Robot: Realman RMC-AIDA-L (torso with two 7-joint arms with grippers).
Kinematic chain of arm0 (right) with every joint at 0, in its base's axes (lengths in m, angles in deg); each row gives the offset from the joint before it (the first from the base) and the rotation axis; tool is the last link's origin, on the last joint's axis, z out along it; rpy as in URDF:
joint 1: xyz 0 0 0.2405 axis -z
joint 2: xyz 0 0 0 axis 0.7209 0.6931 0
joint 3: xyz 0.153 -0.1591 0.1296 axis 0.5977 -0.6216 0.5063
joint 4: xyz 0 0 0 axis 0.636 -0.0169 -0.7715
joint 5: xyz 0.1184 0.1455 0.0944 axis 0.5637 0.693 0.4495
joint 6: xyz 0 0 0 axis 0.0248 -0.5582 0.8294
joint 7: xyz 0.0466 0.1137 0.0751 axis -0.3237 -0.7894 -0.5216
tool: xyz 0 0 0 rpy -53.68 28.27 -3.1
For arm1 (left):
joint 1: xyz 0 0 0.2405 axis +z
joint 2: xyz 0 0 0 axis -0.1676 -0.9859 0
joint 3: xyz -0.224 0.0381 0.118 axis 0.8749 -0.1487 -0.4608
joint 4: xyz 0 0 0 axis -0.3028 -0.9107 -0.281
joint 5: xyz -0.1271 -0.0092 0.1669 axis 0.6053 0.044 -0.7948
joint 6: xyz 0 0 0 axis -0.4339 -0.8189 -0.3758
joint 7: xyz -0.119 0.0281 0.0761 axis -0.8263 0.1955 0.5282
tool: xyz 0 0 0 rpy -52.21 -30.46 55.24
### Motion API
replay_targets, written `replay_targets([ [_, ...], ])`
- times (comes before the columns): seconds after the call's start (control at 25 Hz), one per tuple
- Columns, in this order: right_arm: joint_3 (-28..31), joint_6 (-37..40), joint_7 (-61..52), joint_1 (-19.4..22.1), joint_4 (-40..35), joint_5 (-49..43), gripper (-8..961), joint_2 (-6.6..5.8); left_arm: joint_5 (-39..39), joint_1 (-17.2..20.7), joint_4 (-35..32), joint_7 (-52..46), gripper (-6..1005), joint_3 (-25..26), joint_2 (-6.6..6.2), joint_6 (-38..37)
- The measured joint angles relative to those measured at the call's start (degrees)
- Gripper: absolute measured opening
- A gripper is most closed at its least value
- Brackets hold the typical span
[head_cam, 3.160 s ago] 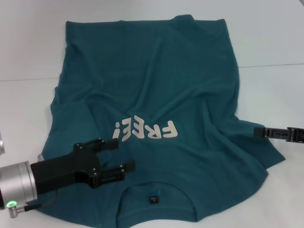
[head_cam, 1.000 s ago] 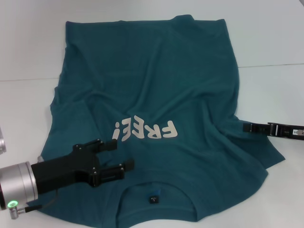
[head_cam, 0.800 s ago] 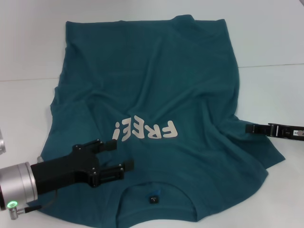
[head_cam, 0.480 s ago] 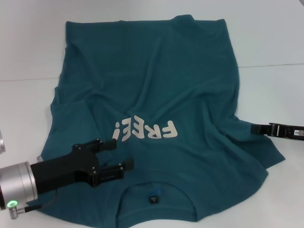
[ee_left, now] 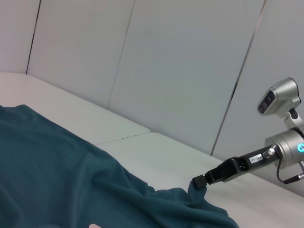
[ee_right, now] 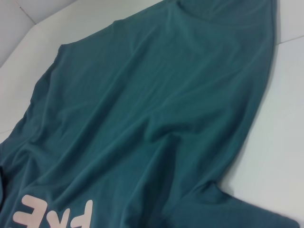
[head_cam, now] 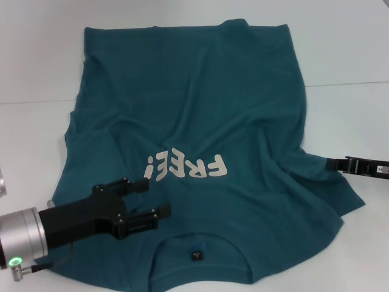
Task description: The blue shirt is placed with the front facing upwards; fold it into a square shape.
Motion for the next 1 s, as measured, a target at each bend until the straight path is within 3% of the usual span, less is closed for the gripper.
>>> replay_targets([
  [0.44,6.22,0.18,1.49,2.19,-0.56,0.15,8,-0.57,-0.01,0.03,0.03,-0.76,826,0.00,0.00,0.00],
  [1.0,7.37,0.42,2.02,1.62,-2.53,0.17,11,-2.33,0.06,0.03,0.81,-0.88,826,0.40,0.00,0.00],
])
